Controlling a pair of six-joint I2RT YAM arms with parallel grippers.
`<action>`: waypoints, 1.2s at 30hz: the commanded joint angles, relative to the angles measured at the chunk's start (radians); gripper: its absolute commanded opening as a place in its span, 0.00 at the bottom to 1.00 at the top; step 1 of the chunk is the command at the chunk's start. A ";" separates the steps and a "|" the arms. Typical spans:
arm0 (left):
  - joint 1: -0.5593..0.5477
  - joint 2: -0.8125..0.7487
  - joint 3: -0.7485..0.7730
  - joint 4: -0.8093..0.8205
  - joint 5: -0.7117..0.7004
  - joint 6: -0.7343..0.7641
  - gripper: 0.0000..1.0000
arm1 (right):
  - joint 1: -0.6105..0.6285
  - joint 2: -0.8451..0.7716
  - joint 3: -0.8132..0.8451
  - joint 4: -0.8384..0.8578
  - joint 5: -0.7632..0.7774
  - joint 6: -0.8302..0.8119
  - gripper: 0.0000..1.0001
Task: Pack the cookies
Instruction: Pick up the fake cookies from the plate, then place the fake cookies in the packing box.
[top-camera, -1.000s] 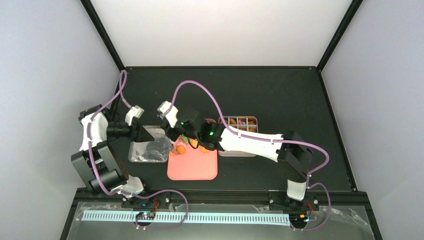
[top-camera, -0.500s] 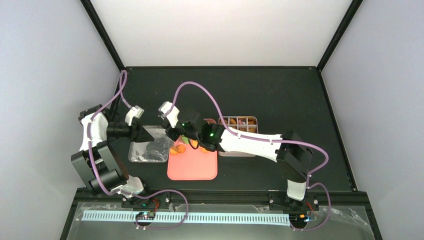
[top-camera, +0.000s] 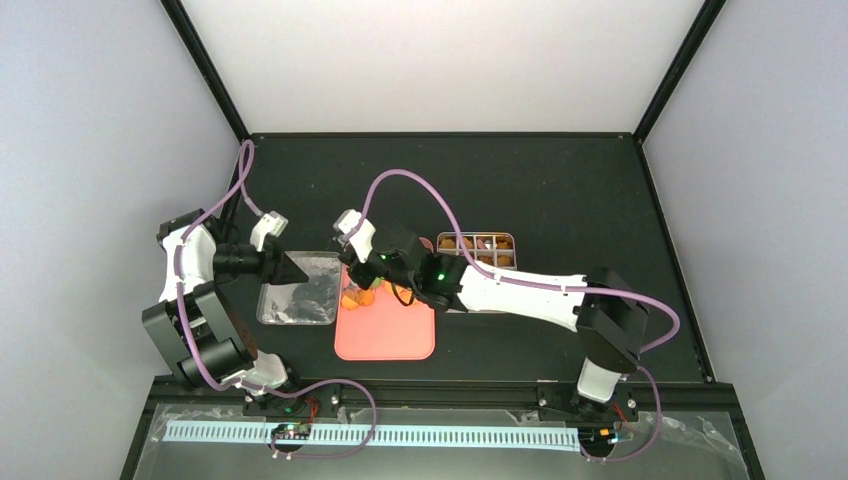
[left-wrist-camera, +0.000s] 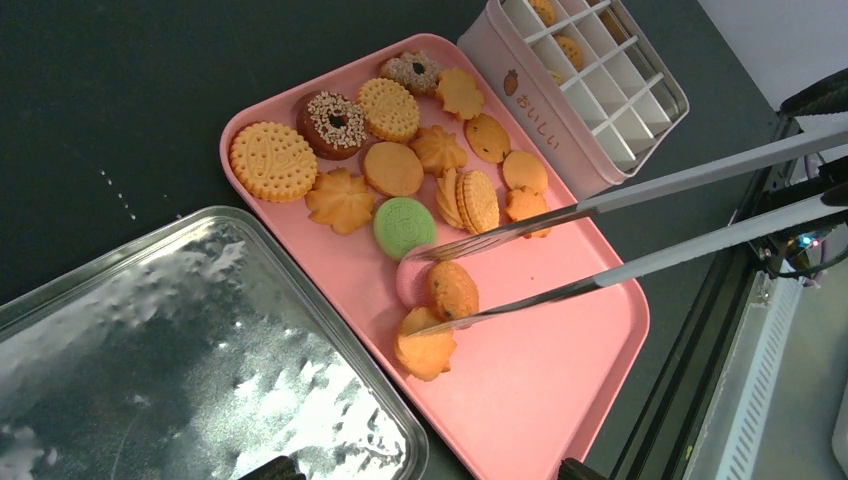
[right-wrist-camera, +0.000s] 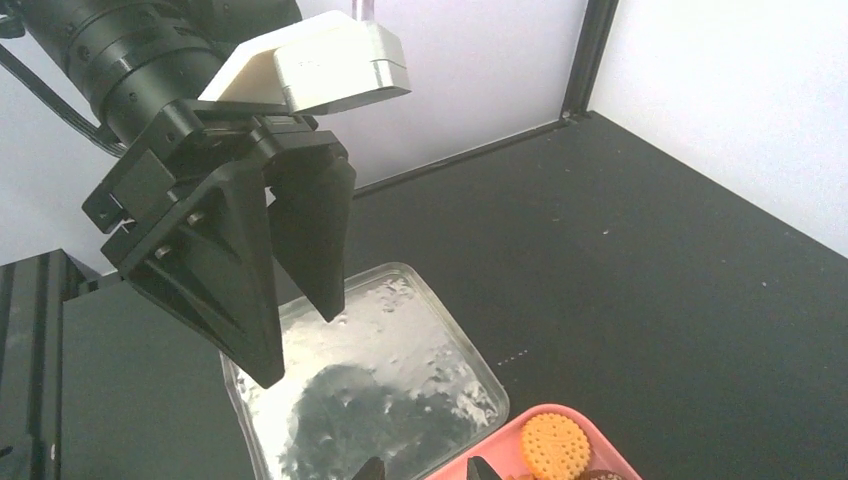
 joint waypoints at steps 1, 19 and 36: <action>0.009 -0.013 0.023 -0.020 0.018 0.038 0.68 | 0.003 -0.073 -0.011 -0.008 0.058 0.004 0.03; 0.009 -0.010 0.023 -0.025 0.020 0.043 0.68 | -0.069 -0.363 -0.137 -0.043 0.204 -0.020 0.01; 0.009 -0.002 0.023 -0.031 0.029 0.052 0.68 | -0.275 -0.616 -0.408 -0.104 0.305 0.032 0.01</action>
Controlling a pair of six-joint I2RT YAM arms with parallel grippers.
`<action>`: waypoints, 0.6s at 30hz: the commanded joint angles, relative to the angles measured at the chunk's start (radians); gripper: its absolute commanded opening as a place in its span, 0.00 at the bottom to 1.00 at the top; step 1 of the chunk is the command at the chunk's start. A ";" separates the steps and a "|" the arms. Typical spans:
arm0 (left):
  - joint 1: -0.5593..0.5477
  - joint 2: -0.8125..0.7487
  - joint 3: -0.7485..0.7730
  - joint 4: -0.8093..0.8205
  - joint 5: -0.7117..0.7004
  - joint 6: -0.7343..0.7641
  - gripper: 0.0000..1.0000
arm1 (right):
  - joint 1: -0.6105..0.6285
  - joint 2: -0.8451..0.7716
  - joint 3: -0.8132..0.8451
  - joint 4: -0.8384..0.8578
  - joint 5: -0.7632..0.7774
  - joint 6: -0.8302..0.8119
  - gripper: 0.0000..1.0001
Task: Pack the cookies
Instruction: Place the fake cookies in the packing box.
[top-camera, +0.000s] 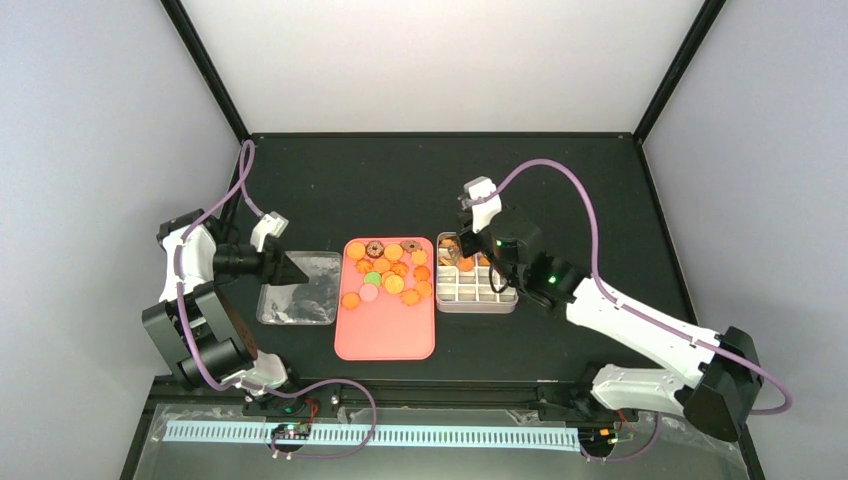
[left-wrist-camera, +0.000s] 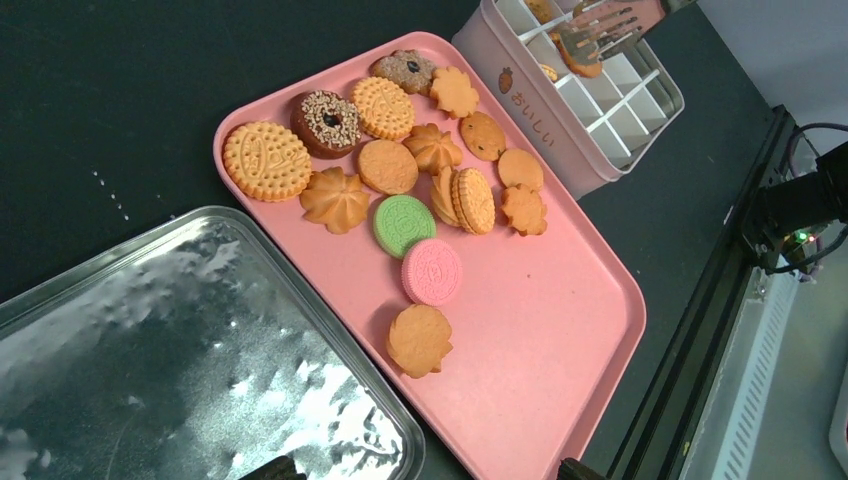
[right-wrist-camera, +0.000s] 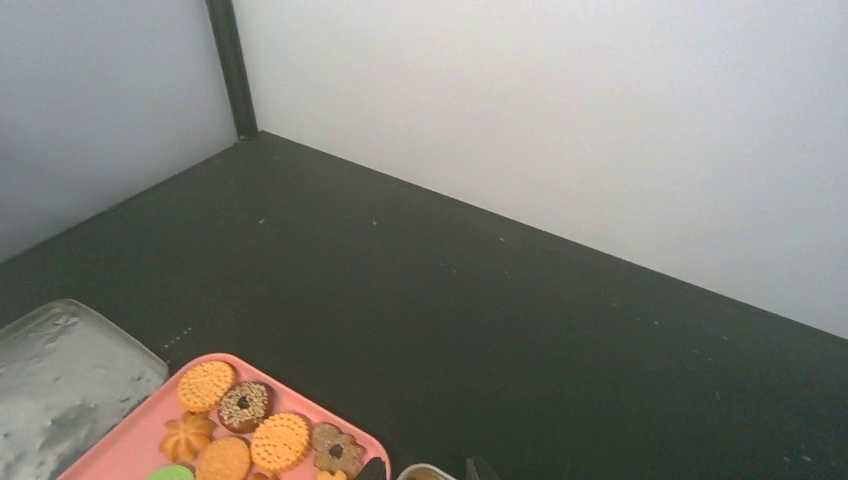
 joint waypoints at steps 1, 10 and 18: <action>0.009 -0.001 0.023 -0.016 0.032 0.039 0.68 | -0.012 -0.062 -0.025 0.000 0.043 0.023 0.01; 0.009 0.002 0.023 -0.017 0.033 0.043 0.68 | -0.010 -0.108 -0.045 -0.016 -0.055 0.068 0.01; 0.009 -0.001 0.026 -0.020 0.033 0.044 0.68 | -0.003 -0.102 -0.041 -0.001 -0.136 0.101 0.01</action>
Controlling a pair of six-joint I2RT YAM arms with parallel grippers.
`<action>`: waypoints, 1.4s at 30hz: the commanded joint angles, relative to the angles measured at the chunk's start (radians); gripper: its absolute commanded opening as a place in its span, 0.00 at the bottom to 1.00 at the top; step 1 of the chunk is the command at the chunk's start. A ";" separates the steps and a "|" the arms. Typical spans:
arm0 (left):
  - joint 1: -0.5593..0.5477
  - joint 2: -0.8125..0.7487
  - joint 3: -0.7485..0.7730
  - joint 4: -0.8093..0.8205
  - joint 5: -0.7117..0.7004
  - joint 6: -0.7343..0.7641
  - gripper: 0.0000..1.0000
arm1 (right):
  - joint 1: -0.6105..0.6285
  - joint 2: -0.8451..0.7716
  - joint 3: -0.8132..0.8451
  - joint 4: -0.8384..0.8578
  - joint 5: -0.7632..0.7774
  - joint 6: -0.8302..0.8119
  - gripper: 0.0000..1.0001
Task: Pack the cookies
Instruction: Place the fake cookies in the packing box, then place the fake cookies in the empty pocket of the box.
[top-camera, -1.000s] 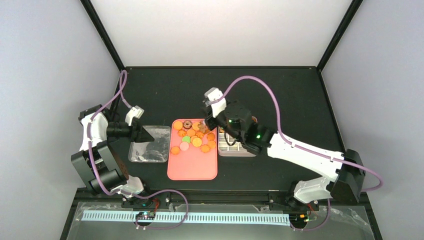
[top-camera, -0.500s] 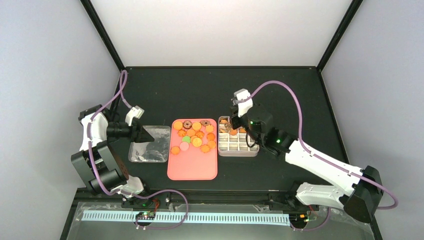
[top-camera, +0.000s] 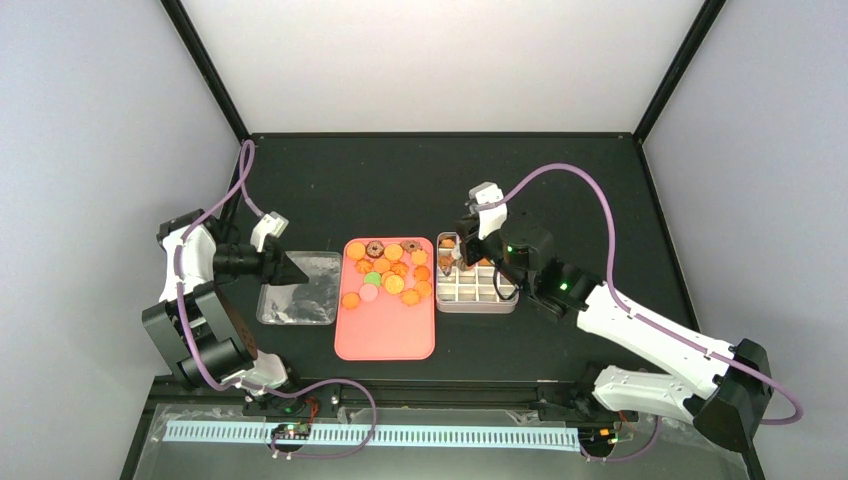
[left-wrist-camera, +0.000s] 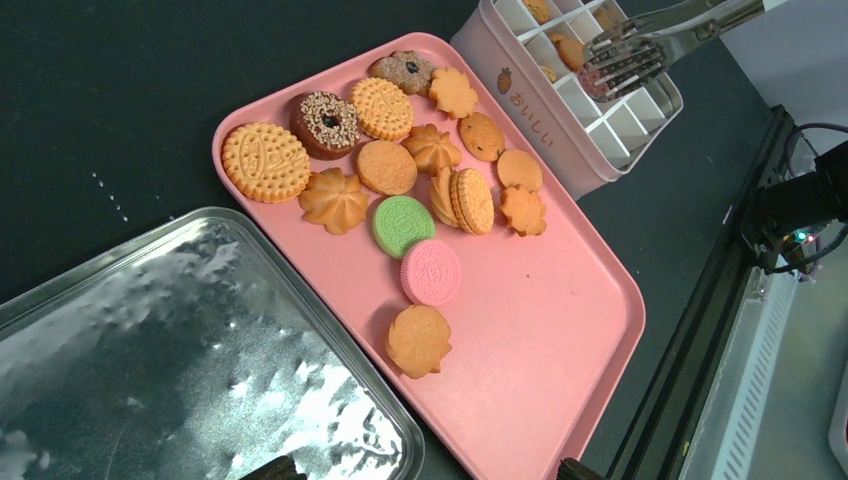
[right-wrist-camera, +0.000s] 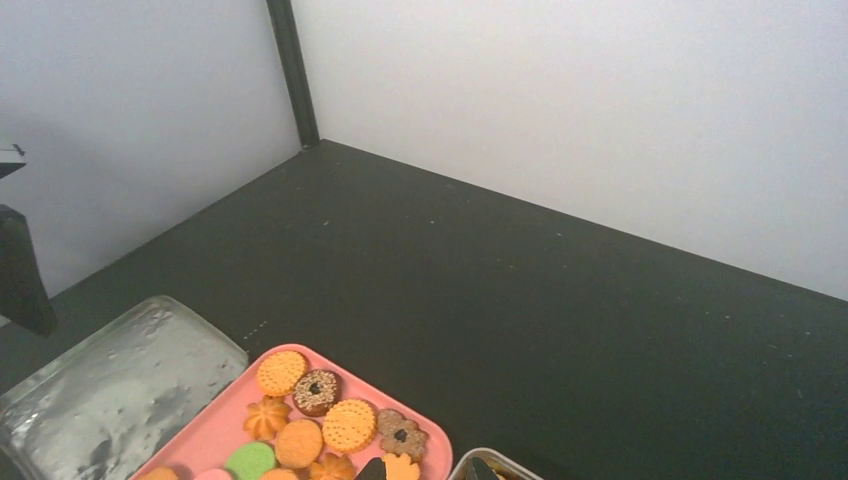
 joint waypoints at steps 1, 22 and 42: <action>0.009 -0.001 0.026 -0.018 0.032 0.040 0.68 | 0.007 -0.005 0.005 0.031 -0.043 0.026 0.01; 0.009 -0.004 0.032 -0.033 0.032 0.054 0.68 | -0.124 0.087 0.109 -0.035 0.021 -0.044 0.17; 0.010 0.002 0.035 -0.036 0.038 0.057 0.67 | -0.150 0.052 0.003 0.003 -0.151 0.042 0.18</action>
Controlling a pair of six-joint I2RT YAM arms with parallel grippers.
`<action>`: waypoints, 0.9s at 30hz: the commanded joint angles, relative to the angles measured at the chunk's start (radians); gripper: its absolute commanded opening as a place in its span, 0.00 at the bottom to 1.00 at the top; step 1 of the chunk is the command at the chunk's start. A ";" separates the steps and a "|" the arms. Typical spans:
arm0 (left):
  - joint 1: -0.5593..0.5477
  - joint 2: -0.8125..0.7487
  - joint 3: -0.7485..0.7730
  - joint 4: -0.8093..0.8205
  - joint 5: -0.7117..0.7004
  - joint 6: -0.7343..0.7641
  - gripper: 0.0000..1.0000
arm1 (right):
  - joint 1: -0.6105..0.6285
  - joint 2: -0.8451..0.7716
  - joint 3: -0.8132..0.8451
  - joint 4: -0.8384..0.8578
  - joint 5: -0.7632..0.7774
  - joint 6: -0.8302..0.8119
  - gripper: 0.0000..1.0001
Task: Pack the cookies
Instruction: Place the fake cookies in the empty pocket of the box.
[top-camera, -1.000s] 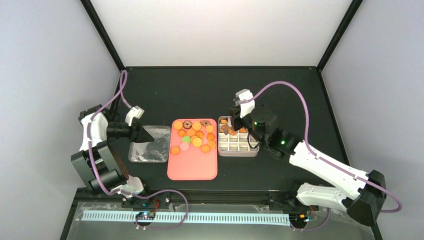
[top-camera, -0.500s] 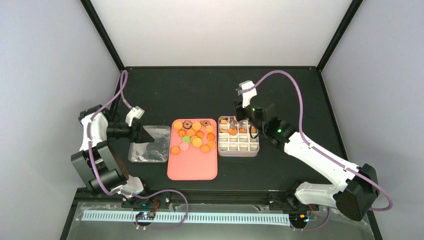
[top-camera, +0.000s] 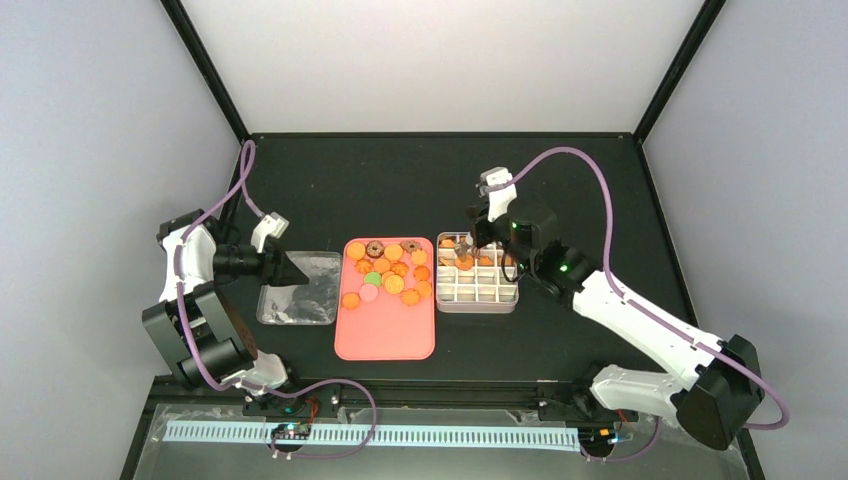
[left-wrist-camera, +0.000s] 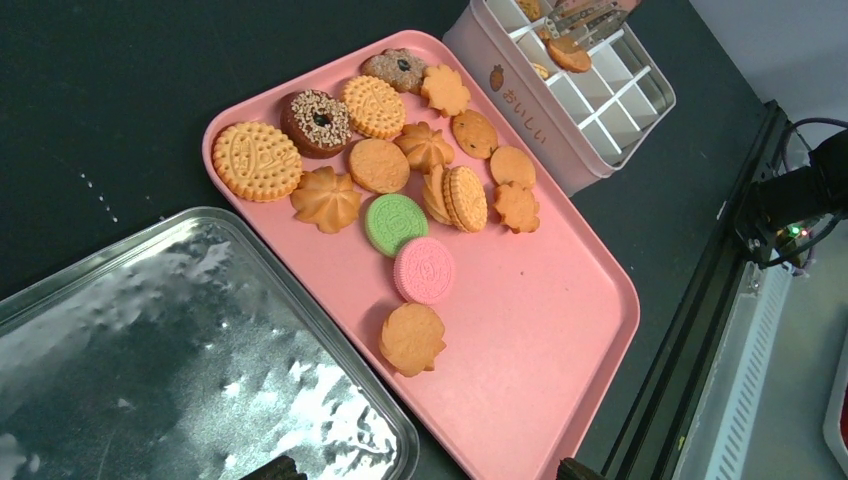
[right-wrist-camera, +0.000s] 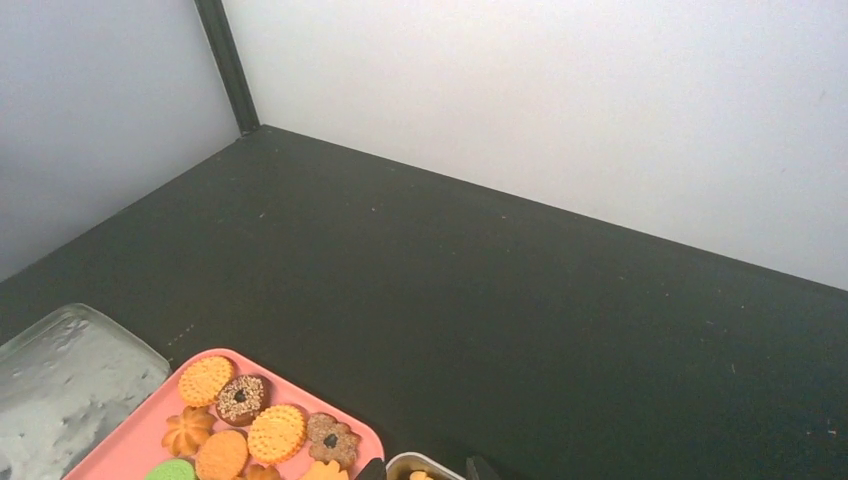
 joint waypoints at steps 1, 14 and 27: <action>0.009 0.001 0.035 -0.020 0.036 0.037 0.67 | -0.004 -0.023 -0.033 0.015 -0.069 0.064 0.18; 0.009 -0.001 0.038 -0.026 0.040 0.043 0.67 | -0.003 -0.089 -0.051 0.016 -0.096 0.102 0.18; 0.010 0.002 0.041 -0.024 0.040 0.038 0.67 | -0.004 -0.092 -0.067 0.024 -0.147 0.099 0.16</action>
